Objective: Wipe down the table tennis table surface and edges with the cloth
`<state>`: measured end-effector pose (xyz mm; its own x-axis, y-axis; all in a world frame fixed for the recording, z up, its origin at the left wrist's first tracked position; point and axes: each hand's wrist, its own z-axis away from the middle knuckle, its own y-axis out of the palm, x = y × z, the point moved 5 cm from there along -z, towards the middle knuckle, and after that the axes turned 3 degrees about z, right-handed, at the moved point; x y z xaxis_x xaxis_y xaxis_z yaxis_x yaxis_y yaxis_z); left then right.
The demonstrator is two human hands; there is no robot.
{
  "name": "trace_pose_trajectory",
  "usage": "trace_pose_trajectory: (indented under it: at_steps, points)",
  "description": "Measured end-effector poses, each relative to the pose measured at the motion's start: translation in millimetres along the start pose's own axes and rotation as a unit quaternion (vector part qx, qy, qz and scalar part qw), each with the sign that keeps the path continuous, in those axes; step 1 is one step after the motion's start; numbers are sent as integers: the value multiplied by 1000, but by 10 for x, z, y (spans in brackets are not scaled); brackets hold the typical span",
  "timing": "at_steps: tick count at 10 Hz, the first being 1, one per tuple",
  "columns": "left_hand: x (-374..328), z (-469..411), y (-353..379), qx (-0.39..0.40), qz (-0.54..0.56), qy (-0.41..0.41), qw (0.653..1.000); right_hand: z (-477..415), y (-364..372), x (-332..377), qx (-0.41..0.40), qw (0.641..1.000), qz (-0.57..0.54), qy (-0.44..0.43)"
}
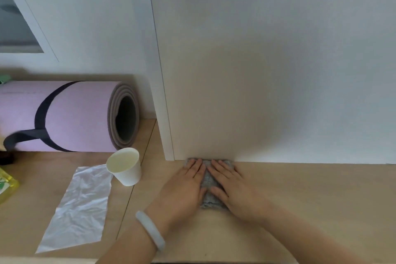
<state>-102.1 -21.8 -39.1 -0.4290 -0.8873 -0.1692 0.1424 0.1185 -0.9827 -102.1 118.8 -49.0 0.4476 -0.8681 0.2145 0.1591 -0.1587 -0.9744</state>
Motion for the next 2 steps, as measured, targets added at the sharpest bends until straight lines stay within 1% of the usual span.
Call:
trace_pose_trajectory:
  at_steps: [2]
  points:
    - [-55,-6,-102,-30,-21,3,999,174,-179,-144,-39,993,-70,88]
